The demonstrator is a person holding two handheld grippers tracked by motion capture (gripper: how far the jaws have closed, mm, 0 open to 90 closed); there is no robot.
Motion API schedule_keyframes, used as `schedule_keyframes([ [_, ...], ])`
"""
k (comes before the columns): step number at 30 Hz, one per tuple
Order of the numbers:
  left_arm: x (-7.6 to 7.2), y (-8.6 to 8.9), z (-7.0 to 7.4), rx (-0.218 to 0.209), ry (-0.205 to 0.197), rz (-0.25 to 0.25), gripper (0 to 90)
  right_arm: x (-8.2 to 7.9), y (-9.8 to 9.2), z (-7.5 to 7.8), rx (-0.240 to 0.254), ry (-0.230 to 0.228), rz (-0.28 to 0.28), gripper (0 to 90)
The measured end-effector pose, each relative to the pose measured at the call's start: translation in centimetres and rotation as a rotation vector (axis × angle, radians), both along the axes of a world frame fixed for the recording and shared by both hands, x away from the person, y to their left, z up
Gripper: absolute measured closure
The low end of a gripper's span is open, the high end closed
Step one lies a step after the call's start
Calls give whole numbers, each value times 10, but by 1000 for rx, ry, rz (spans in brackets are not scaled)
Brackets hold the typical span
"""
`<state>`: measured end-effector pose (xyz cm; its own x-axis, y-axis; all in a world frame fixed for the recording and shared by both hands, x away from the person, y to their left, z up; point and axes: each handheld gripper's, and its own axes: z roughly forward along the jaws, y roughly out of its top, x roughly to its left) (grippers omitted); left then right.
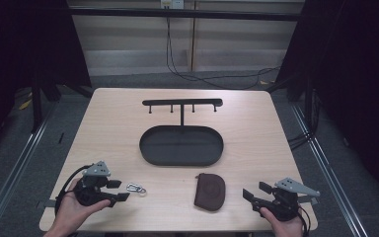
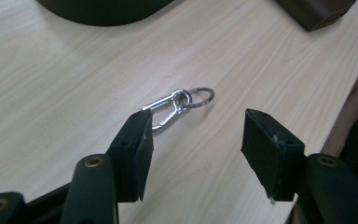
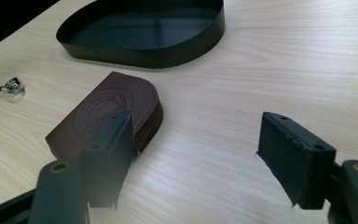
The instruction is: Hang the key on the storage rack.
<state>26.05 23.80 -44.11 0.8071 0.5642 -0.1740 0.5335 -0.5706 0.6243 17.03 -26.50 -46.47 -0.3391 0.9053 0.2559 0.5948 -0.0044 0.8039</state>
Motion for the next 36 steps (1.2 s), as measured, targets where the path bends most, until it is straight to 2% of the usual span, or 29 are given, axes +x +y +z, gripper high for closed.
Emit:
schedule_keyframes([
  [5,8,-7,7,68,-6,-53,436,2,1,-1,1,9,6,264],
  [8,11,-10,12,98,-6,-104,507,2,2,-1,-1,9,14,264],
  [14,18,-18,18,166,14,-131,503,2,3,-2,-6,18,37,260],
  [17,22,-22,19,168,29,-129,500,2,3,-2,-7,21,38,259],
  [24,34,-30,12,215,85,-143,496,3,5,-3,-18,31,42,258],
  [25,35,-32,12,220,83,-140,497,3,5,-3,-17,32,42,258],
  [28,36,-36,11,246,92,-182,502,3,5,-3,-13,34,41,258],
  [33,36,-44,5,269,104,-186,493,4,5,-3,-13,34,45,258],
  [36,39,-49,0,291,128,-202,492,4,5,-3,-13,34,44,258],
])
